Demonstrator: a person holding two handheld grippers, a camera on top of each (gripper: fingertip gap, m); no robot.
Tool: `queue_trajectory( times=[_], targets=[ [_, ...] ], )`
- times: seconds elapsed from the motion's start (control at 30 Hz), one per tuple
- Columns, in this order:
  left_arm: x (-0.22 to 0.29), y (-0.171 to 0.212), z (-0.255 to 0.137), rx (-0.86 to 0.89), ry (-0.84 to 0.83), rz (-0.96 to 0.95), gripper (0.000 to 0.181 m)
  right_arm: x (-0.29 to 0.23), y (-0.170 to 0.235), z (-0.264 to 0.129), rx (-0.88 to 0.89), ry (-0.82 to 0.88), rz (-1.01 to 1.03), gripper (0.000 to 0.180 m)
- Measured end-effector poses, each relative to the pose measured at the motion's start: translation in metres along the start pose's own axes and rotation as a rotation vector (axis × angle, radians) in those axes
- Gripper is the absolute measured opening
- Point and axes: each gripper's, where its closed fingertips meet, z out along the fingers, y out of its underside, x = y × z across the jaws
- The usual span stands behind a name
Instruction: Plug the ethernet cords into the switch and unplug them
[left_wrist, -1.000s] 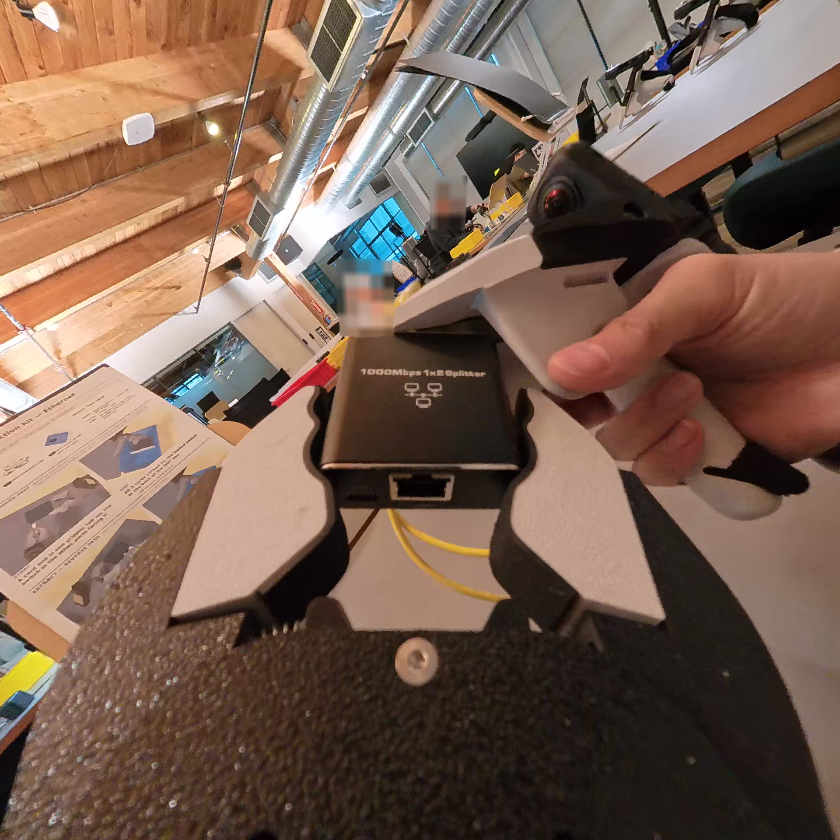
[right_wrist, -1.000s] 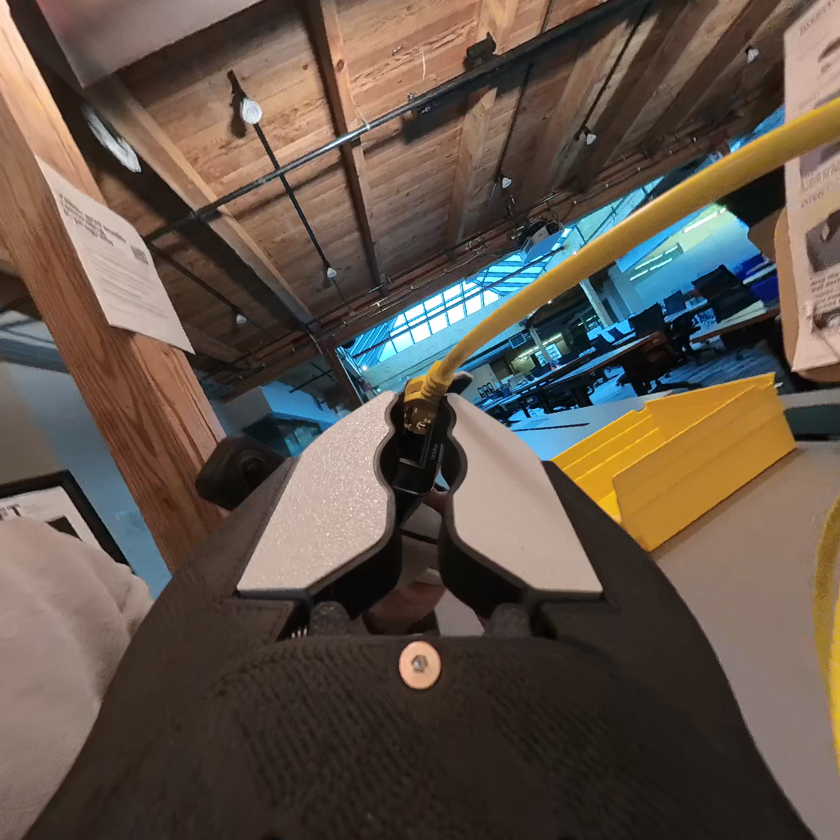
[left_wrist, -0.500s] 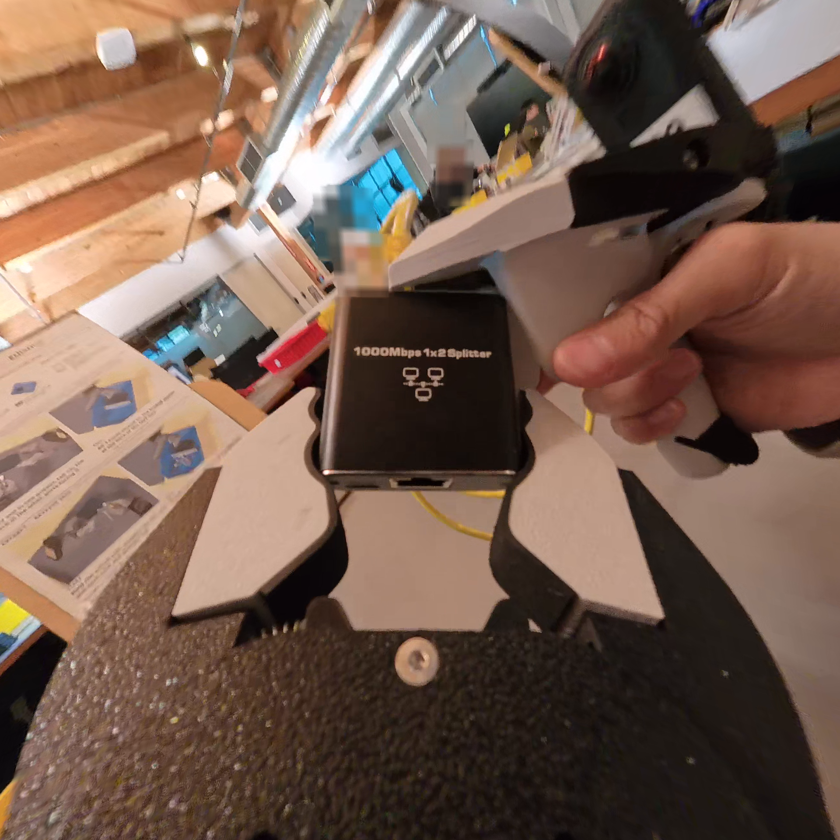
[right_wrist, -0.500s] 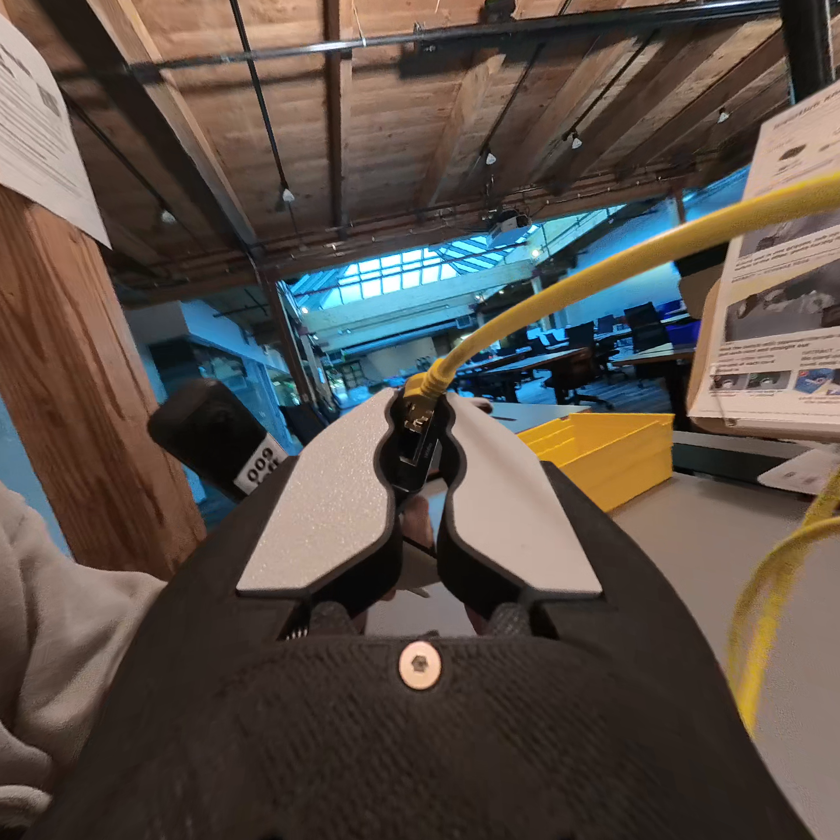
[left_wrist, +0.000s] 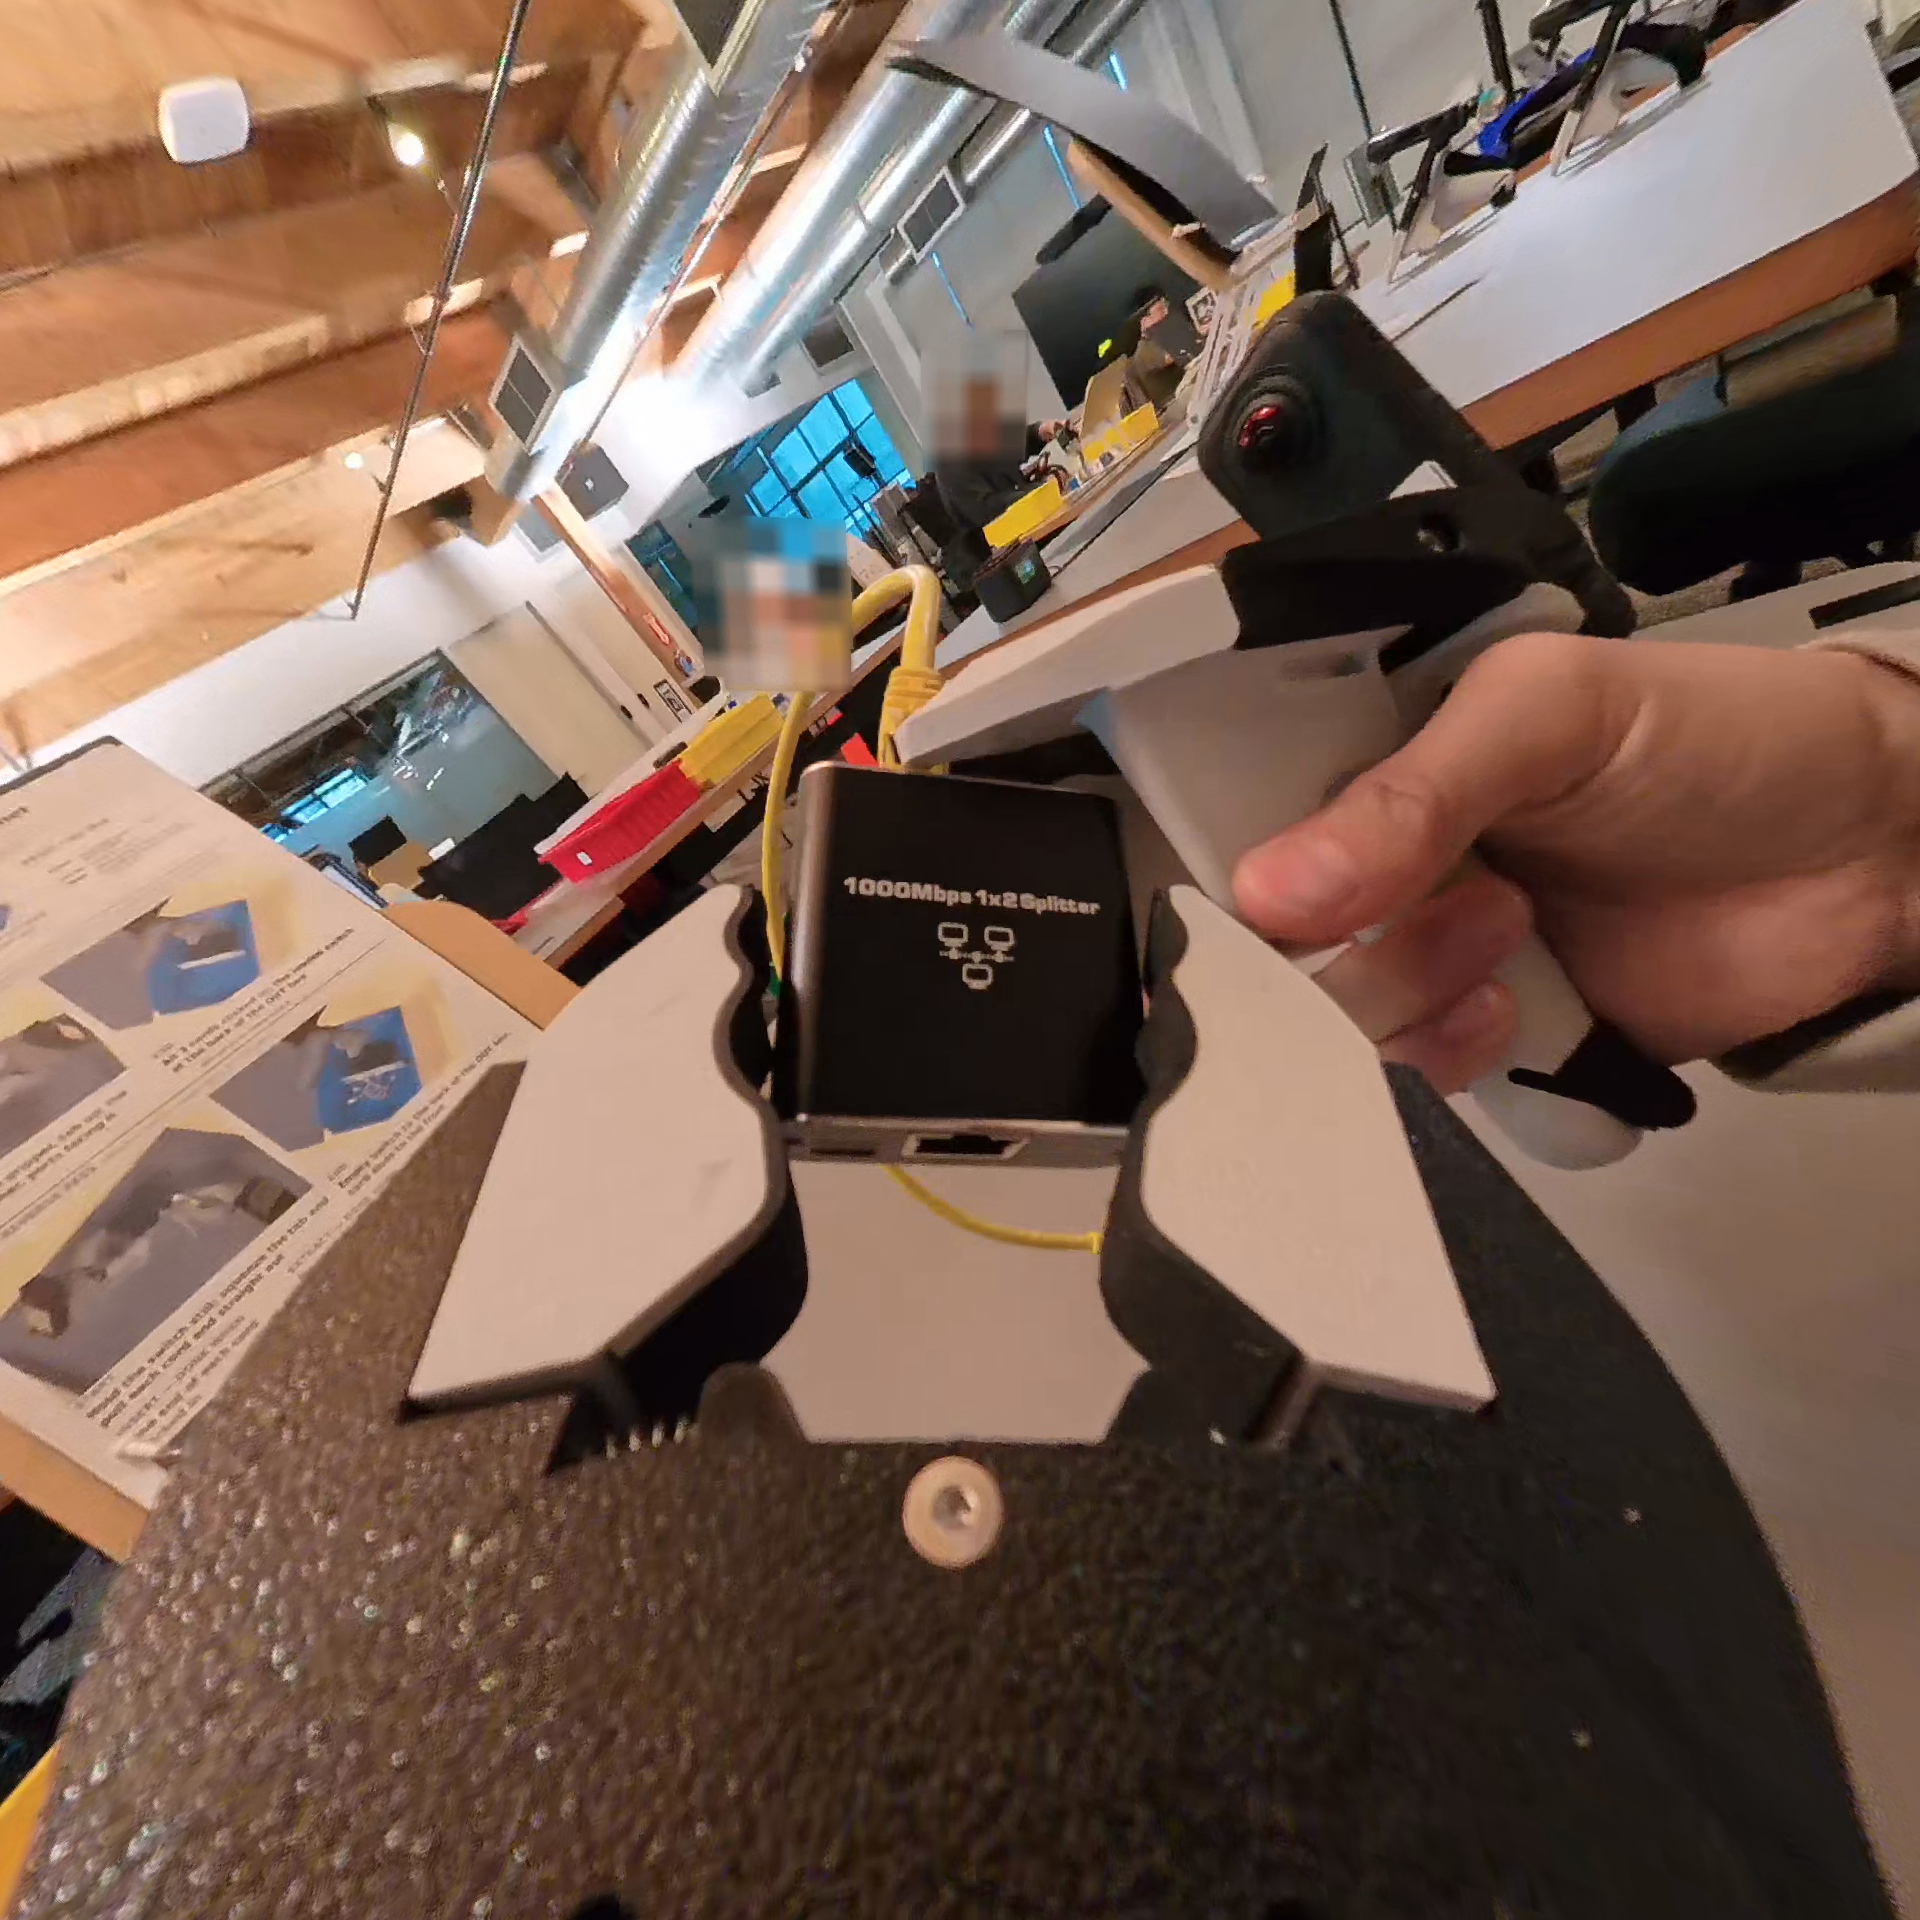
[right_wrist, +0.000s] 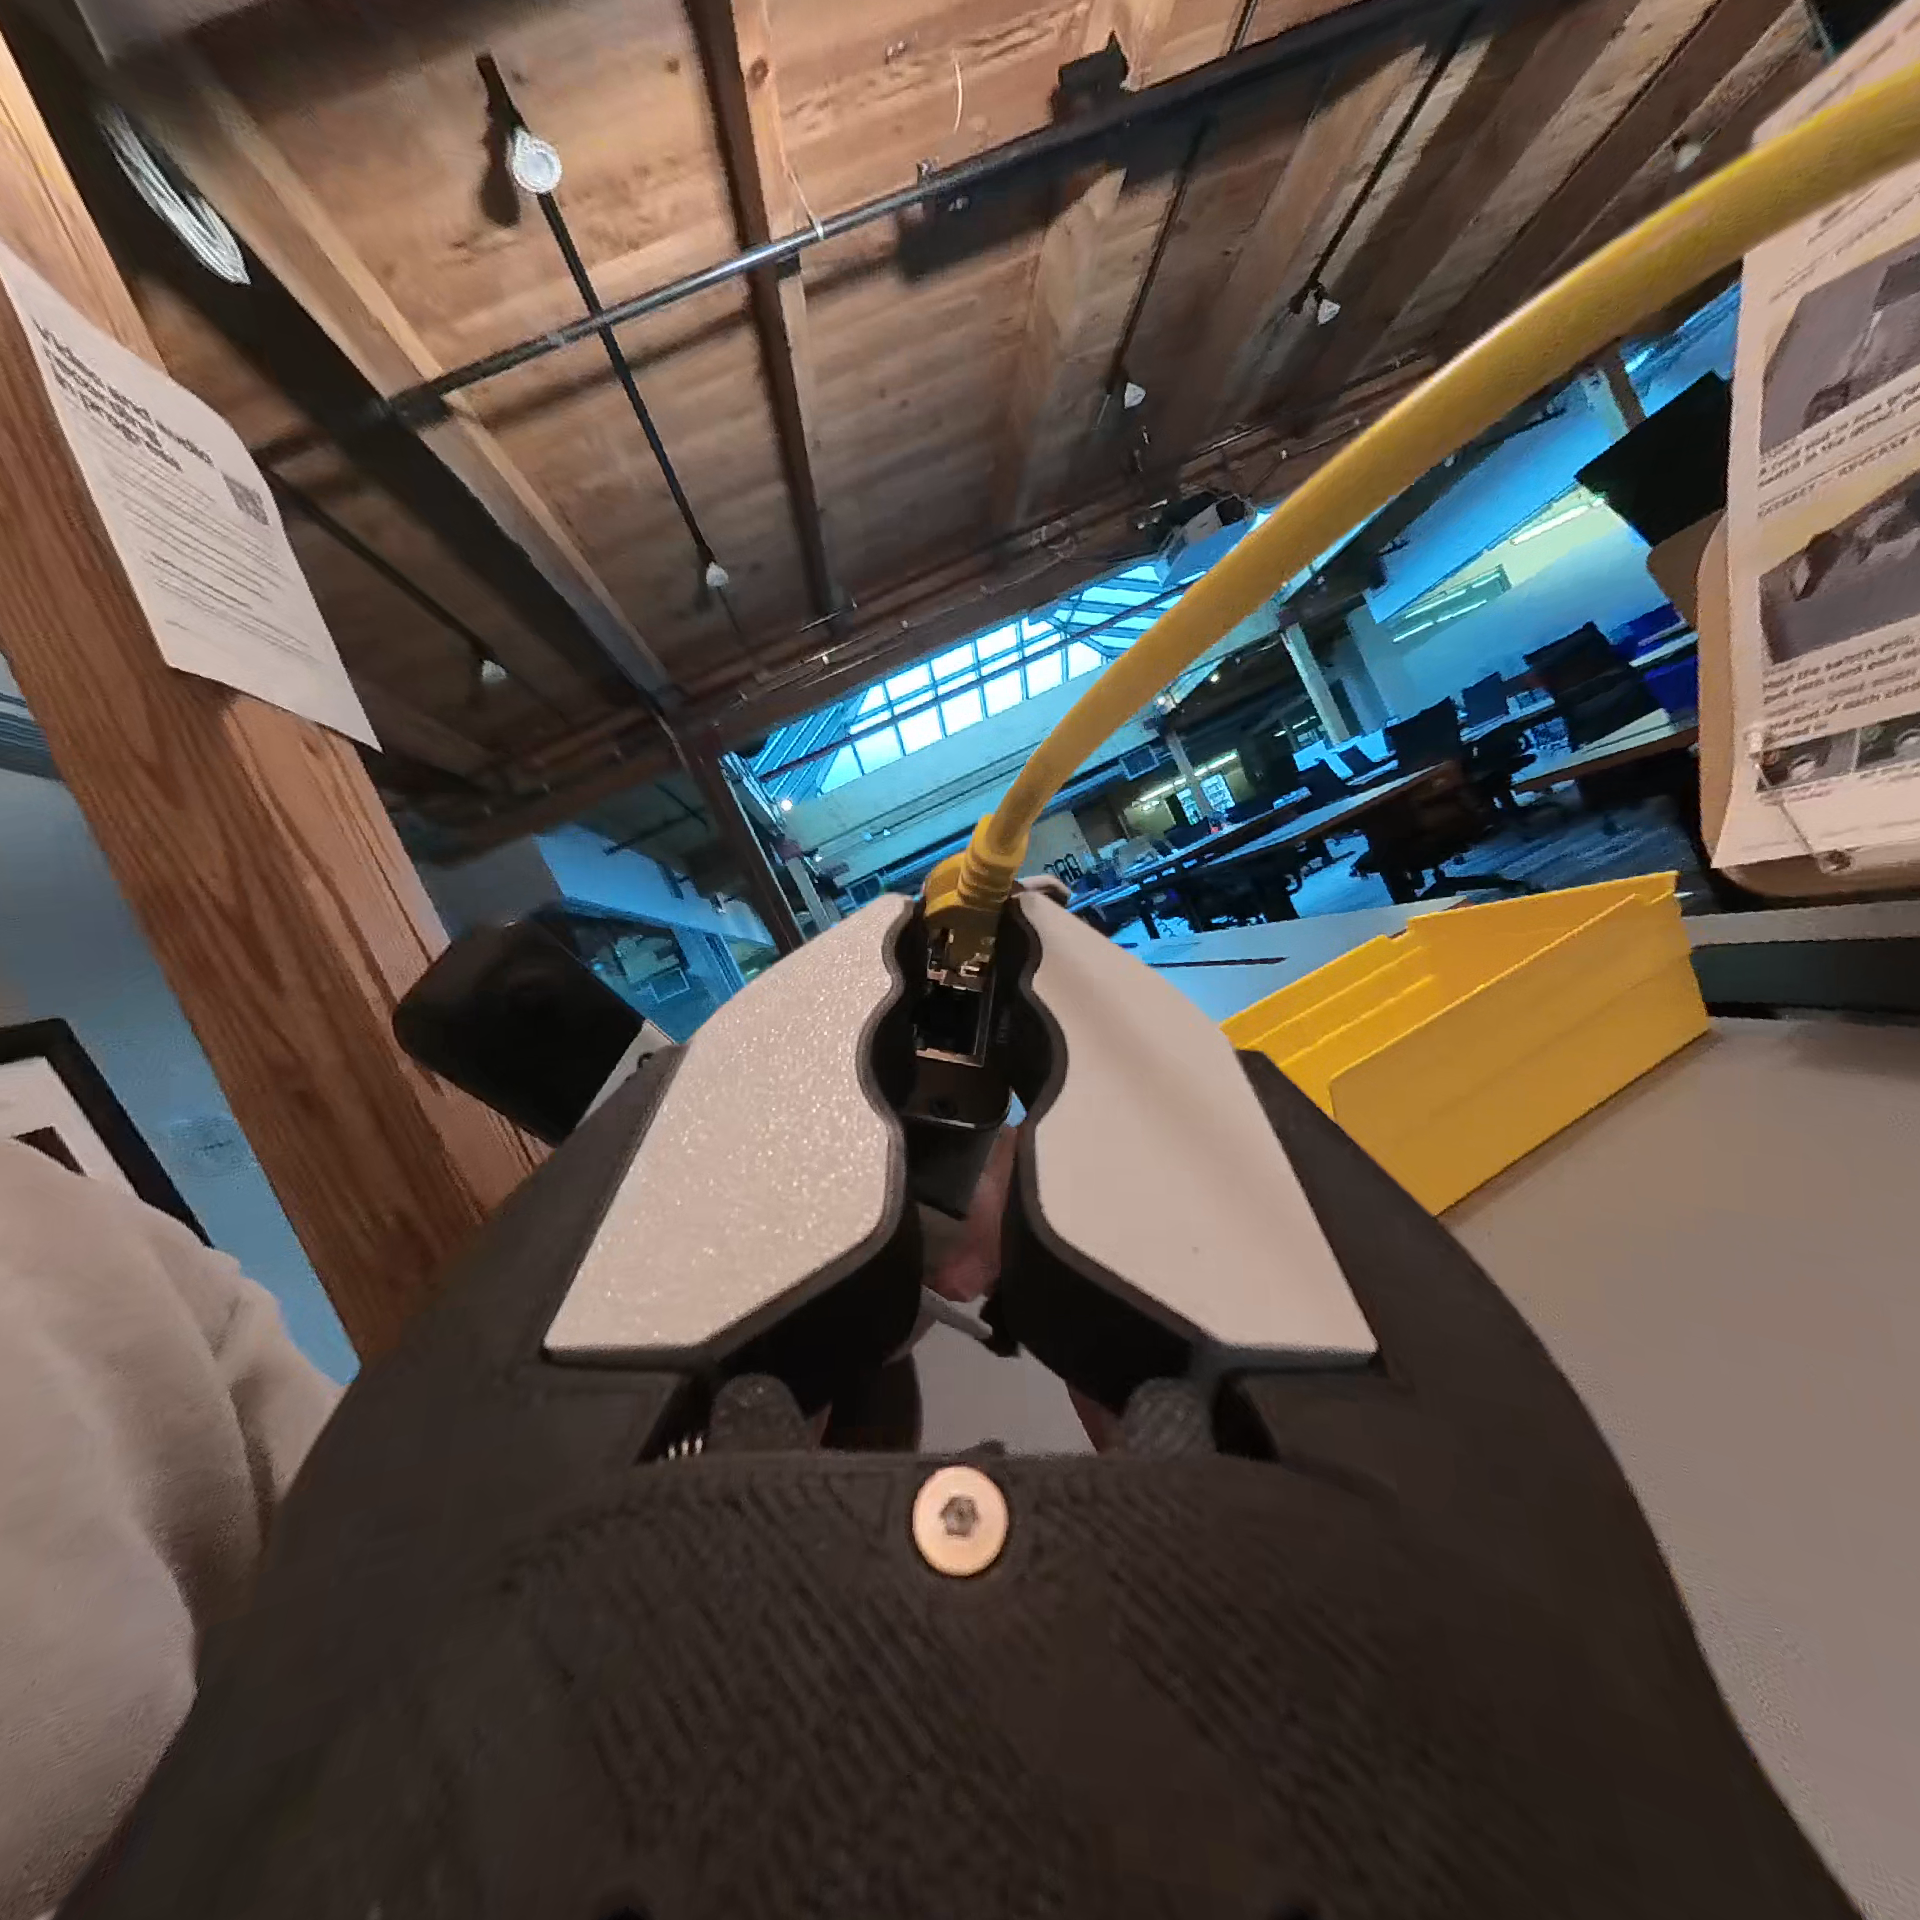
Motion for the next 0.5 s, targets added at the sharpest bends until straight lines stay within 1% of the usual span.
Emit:
queue_trajectory(
  times=[0.07,0.13,0.27,0.4,0.5],
  targets=[
    [-0.0001,0.0005,-0.0026,0.015,0.001,0.017,0.072,0.0006,-0.0017,-0.0003,0.005,0.004,0.008,0.014],
    [0.0004,-0.0025,-0.0056,0.041,-0.010,0.045,0.071,0.0006,-0.0051,-0.0018,0.013,-0.009,0.036,0.015],
    [0.0036,0.0040,-0.0021,0.011,-0.001,0.070,0.073,0.0015,-0.0033,-0.0011,0.030,-0.019,0.101,0.014],
    [0.0021,0.0018,-0.0005,0.045,-0.075,0.131,0.073,-0.0005,-0.0058,-0.0007,0.064,-0.030,0.145,0.014],
    [0.0012,0.0015,0.0006,0.074,-0.105,0.129,0.073,0.0019,-0.0063,-0.0021,0.066,-0.019,0.146,0.014]
  ],
)
